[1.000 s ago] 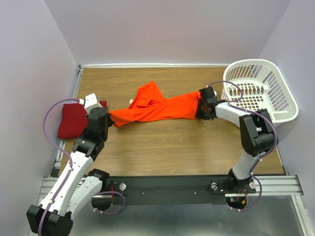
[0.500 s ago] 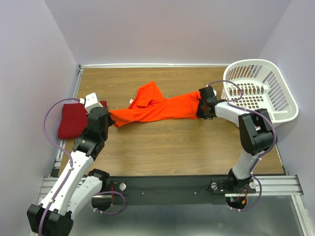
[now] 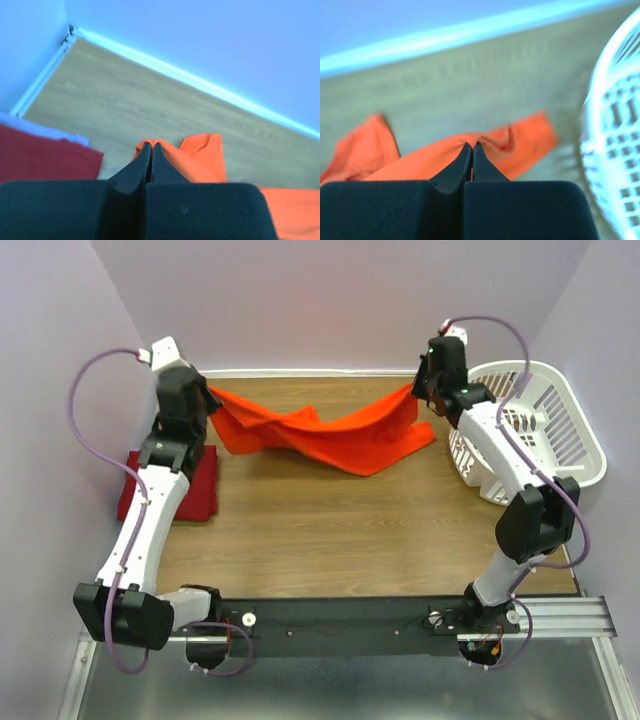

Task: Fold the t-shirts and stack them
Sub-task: Flatten the tshirt out

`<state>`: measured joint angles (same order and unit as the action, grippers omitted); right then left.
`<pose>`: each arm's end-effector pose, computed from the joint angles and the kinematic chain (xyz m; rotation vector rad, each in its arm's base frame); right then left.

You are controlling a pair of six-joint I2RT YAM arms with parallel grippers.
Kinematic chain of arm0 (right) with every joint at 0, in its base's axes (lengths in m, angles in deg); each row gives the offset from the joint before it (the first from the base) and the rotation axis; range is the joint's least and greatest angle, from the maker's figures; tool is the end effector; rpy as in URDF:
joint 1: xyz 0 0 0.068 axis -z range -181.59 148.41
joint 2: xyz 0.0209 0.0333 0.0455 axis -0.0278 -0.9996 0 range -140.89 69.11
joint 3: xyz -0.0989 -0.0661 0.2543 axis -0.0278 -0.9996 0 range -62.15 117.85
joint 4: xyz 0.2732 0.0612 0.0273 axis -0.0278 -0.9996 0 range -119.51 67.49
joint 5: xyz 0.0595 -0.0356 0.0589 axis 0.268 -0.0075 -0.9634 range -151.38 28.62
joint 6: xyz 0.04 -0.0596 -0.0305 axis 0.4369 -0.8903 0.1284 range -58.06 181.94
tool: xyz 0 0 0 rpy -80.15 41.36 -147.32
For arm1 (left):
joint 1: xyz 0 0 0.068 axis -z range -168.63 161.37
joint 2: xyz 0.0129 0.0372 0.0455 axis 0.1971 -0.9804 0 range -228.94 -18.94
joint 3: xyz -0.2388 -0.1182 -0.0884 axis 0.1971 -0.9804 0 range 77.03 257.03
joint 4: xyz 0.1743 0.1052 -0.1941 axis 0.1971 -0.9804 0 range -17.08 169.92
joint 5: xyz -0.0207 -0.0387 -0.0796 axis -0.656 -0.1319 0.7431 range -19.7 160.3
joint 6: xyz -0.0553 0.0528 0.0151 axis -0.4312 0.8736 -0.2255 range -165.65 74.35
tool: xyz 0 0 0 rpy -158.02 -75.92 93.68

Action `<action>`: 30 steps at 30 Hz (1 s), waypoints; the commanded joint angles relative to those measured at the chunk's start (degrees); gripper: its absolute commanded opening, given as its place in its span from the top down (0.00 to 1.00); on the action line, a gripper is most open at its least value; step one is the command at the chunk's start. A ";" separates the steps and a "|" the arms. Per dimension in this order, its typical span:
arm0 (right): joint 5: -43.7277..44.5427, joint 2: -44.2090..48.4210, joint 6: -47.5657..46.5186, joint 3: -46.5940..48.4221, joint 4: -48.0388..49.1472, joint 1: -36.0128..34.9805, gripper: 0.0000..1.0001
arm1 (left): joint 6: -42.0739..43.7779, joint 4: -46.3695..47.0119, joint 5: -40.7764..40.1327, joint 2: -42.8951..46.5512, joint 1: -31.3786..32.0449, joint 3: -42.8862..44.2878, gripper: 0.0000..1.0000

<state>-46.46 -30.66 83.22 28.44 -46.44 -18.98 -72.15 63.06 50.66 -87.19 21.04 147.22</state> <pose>0.4388 0.1193 0.3229 0.2226 2.1175 0.1184 0.3143 -0.0309 0.4001 -0.5007 1.7472 -0.1334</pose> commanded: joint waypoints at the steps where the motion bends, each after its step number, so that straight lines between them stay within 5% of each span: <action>1: 5.21 4.84 -5.79 9.68 -3.85 1.56 1.00 | 2.50 -1.32 3.82 -2.94 -4.57 14.68 1.00; 5: 5.21 11.06 -10.55 15.84 -3.85 1.48 0.99 | 5.93 -4.14 5.31 -4.00 -6.07 29.69 1.00; 9: 6.88 19.22 -14.24 16.47 -3.76 1.57 1.00 | 9.09 -5.20 5.14 -0.14 -6.16 35.88 1.00; 20: -1.55 44.54 -22.75 7.15 -4.20 1.48 1.00 | 14.10 -2.56 5.58 25.07 -6.16 32.02 1.00; 30: -2.35 49.93 -24.61 4.69 -7.28 1.48 1.00 | 18.50 -4.76 6.71 24.66 -6.16 32.83 1.00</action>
<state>-53.15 20.12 62.17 35.41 -49.45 -18.11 -58.12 58.92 60.08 -59.67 15.23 183.17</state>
